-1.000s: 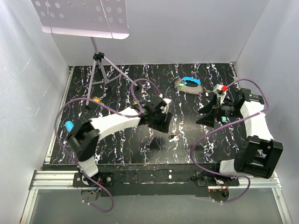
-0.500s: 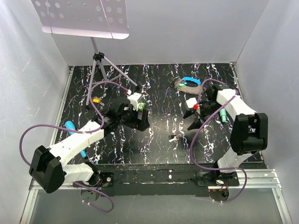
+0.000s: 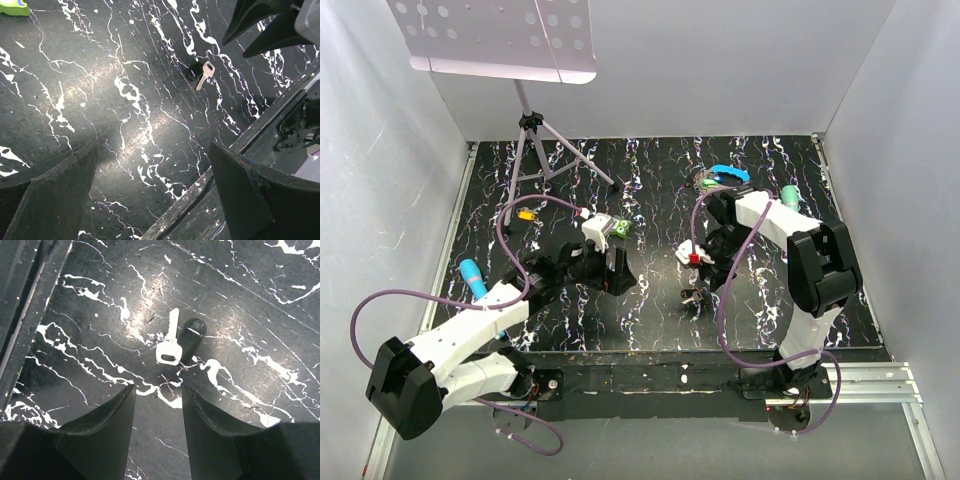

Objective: Put the keys on the keyring

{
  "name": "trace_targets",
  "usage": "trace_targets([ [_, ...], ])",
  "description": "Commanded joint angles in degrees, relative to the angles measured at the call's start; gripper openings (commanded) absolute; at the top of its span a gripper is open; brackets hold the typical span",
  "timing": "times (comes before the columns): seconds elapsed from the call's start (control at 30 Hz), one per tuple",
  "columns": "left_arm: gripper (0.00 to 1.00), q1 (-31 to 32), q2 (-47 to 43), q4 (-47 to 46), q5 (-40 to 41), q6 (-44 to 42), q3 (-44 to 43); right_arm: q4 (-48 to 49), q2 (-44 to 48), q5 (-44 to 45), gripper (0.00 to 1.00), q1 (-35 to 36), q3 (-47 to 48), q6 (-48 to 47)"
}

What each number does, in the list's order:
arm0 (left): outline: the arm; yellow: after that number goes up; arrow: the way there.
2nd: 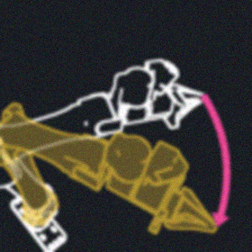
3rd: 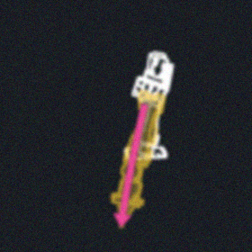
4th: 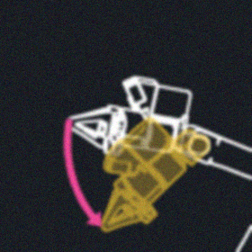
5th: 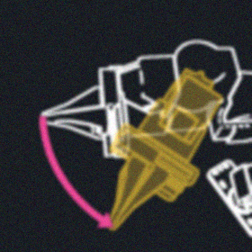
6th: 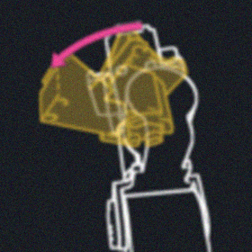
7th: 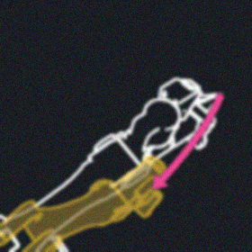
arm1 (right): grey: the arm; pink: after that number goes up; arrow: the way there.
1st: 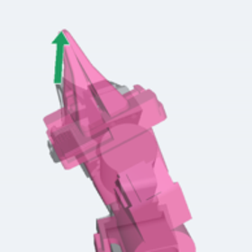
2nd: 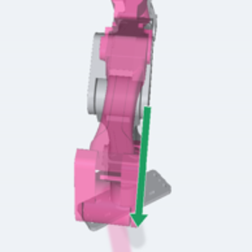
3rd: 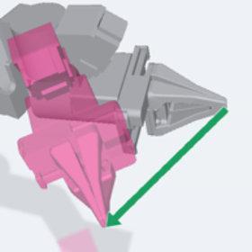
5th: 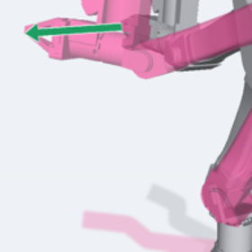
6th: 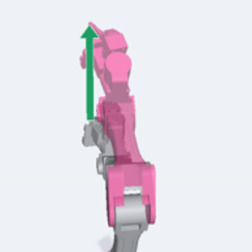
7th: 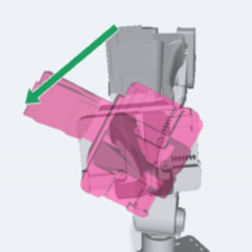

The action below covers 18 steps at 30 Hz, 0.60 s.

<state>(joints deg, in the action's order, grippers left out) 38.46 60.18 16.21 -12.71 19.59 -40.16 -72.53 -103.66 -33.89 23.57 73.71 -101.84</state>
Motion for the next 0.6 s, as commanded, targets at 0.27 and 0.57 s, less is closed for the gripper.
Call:
trace_targets([
  [0.27, 0.91, 0.0, -4.1, -1.5, -0.4, 2.6, 2.7, 7.0, -2.3, 4.6, 0.48, 4.7, -0.5, 2.9],
  [0.57, 0.91, 0.0, -5.6, -1.7, -0.1, 4.0, 4.3, 10.3, -3.2, 8.0, 0.42, 6.9, -1.8, 4.3],
])
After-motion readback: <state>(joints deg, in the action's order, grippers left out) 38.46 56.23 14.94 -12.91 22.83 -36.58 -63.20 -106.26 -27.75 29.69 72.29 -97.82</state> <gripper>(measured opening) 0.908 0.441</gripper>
